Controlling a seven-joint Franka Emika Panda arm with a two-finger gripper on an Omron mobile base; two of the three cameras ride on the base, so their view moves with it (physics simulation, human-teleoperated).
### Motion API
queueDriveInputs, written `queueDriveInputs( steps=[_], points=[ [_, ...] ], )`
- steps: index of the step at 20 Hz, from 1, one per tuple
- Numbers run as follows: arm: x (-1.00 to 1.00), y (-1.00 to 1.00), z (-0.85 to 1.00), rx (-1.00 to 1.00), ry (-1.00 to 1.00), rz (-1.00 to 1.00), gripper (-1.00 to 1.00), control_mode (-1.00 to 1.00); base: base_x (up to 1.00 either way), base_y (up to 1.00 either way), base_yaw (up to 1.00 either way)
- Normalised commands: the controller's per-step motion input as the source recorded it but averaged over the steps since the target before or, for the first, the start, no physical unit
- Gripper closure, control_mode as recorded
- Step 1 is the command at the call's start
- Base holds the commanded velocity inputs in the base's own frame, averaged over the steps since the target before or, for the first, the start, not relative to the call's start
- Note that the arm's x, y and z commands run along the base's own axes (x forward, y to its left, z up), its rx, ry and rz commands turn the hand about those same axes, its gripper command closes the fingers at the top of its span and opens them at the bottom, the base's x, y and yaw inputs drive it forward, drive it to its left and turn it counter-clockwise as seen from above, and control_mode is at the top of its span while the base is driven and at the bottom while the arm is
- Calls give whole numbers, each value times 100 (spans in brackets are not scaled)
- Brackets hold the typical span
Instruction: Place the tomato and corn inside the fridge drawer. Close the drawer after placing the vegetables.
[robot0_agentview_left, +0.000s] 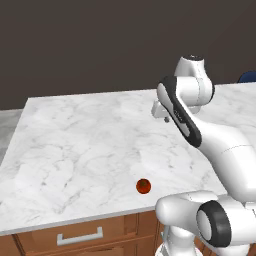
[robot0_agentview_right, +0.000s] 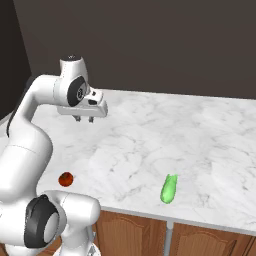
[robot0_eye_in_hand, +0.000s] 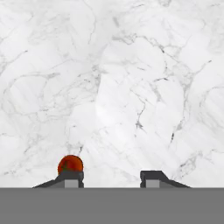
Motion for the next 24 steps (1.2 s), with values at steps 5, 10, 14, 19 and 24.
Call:
queueDriveInputs(
  steps=[5,10,14,19,24],
  points=[
    [-15,0,0,0,0,0,-100,-100,0,0,0],
    [-36,0,-40,0,1,0,-100,-100,0,0,0],
    [-31,28,-80,0,5,-3,-100,-100,0,0,0],
    [-16,58,-80,0,18,-2,-100,-100,0,0,0],
    [-10,58,-64,0,20,-3,-100,-100,0,0,0]
  ],
)
